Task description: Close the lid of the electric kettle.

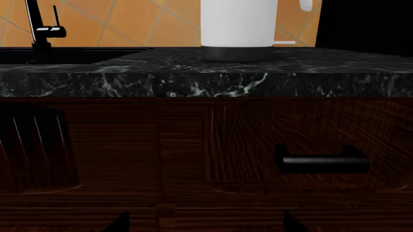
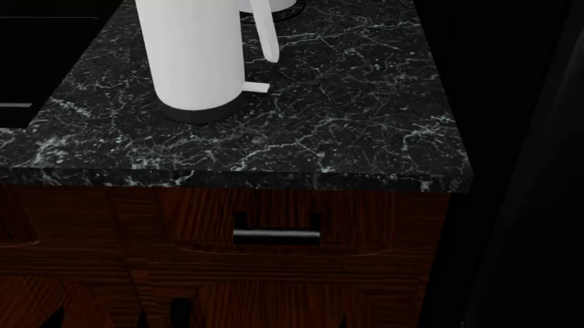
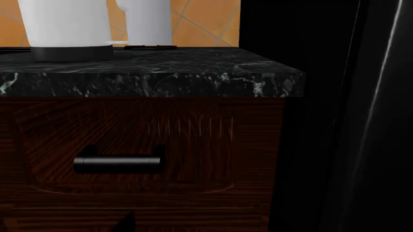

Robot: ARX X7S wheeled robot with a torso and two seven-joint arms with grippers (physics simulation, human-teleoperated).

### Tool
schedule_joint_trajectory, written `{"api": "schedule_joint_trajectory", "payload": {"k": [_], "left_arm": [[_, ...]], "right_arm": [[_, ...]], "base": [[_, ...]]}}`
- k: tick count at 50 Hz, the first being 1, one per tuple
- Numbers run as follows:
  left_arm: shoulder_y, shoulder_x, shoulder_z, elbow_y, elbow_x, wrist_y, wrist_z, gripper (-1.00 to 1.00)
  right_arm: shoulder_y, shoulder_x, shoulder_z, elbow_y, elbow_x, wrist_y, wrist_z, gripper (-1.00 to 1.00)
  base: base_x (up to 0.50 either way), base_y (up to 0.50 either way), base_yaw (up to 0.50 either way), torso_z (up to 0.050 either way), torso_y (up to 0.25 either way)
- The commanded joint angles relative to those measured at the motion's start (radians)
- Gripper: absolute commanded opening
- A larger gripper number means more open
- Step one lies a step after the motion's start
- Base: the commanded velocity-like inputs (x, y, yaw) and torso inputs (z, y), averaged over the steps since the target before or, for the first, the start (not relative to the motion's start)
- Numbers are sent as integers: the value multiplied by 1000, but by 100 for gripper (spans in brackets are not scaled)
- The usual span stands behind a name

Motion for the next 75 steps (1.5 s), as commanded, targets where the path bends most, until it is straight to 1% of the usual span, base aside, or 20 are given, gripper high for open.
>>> {"api": "schedule_joint_trajectory", "payload": {"k": [1,15,36,42,47,54,60,66,70,75], "left_arm": [[1,-12,13,3,-12,-2,-13,100],[-1,-53,50,5,-63,3,-56,100],[10,-86,80,37,-90,7,-88,100],[26,-96,87,79,-93,2,-100,100],[53,-107,76,181,-134,-44,-106,100],[77,-136,90,341,-126,-167,-132,100],[77,-172,87,442,-119,-253,-142,100],[93,-200,84,554,-122,-331,-150,100],[103,-224,58,670,-147,-406,-153,100],[90,-260,26,820,-167,-536,-170,100]], "right_arm": [[-3,17,-21,-10,17,8,21,100],[3,52,-64,0,65,8,55,100],[2,83,-99,-7,96,18,81,100],[-3,90,-104,-24,112,21,84,100],[-10,102,-108,-66,126,46,87,100],[-23,136,-130,-203,128,173,94,100],[-20,151,-125,-271,145,206,97,100],[-21,177,-130,-391,136,293,117,100],[-30,204,-120,-491,133,349,129,100],[-18,236,-89,-612,149,442,141,100]], "base": [[0,0,0,0,0],[0,0,0,0,0],[0,0,0,49,60],[0,0,0,49,61],[0,0,0,48,56],[0,0,0,0,0],[0,0,0,0,0],[0,0,0,0,0],[0,0,0,0,0],[0,0,0,0,0]]}}
